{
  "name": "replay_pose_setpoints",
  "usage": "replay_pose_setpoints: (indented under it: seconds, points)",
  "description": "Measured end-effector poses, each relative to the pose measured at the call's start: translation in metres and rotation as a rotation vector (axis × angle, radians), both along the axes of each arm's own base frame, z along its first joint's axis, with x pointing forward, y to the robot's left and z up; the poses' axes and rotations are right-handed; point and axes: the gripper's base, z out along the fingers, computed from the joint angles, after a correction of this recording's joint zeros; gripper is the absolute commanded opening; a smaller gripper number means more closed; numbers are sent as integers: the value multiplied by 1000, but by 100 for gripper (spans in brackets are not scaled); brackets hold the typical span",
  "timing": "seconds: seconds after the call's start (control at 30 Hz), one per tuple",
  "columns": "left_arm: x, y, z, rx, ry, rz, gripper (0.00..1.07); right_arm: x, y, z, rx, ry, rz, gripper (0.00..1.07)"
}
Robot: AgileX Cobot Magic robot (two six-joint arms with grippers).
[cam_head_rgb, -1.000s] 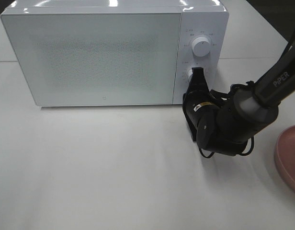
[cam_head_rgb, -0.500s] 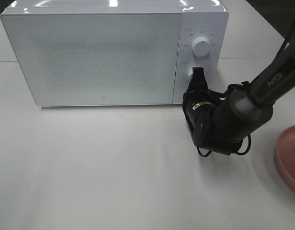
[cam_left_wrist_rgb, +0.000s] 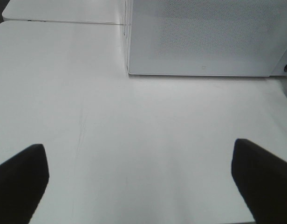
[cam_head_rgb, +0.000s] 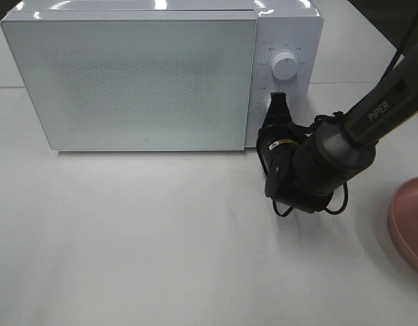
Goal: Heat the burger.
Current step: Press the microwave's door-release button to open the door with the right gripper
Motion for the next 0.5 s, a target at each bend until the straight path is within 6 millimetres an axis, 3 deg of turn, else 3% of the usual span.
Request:
replay_pose_setpoints:
  seconds: [0.5]
  points:
    - [0,0,0,0,0,0,100,2,1,0,-6,18,0,0]
